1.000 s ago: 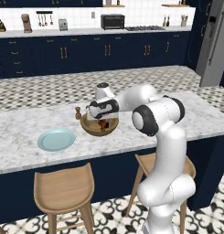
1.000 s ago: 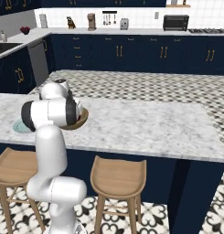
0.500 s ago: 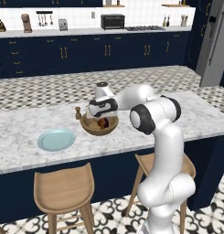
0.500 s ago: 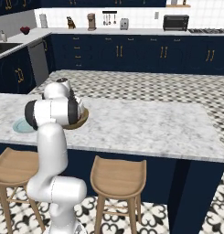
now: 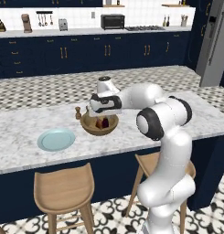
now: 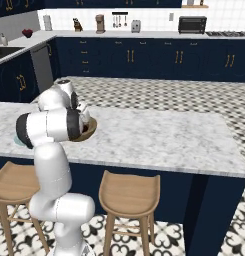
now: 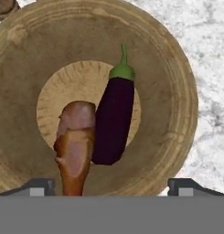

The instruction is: Pick the chicken drumstick and eggplant from their plates and place them in the bowl. Then put the bowl in the fridge.

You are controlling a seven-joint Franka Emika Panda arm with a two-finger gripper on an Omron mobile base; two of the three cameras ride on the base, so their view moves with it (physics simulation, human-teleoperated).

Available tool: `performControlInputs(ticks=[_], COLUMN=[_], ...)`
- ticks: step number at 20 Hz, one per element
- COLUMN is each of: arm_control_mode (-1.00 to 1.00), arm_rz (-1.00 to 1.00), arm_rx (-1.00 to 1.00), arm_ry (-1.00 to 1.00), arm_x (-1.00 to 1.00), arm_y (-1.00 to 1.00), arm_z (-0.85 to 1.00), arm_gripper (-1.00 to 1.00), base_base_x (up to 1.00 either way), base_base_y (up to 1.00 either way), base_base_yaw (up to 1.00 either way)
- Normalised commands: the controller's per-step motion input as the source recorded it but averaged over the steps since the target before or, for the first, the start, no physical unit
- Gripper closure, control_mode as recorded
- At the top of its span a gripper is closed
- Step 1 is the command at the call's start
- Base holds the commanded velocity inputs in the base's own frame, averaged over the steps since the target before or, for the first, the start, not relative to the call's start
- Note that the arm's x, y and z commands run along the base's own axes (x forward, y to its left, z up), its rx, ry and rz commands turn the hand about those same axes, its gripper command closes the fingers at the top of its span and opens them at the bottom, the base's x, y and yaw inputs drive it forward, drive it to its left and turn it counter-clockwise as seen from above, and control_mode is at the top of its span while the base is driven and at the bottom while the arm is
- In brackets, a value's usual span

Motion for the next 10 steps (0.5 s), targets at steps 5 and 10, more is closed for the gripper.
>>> performControlInputs(ticks=[5, 10], arm_control_mode=[-1.0, -1.0], arm_rz=[0.0, -0.07], arm_rx=[0.02, 0.01], arm_ry=[-0.02, -0.03], arm_x=[-0.98, 0.13], arm_y=[-0.47, -0.4], arm_z=[0.28, -0.07], arm_gripper=[-1.0, -1.0], base_base_x=[0.0, 0.0], base_base_y=[0.0, 0.0], base_base_yaw=[0.0, 0.0])
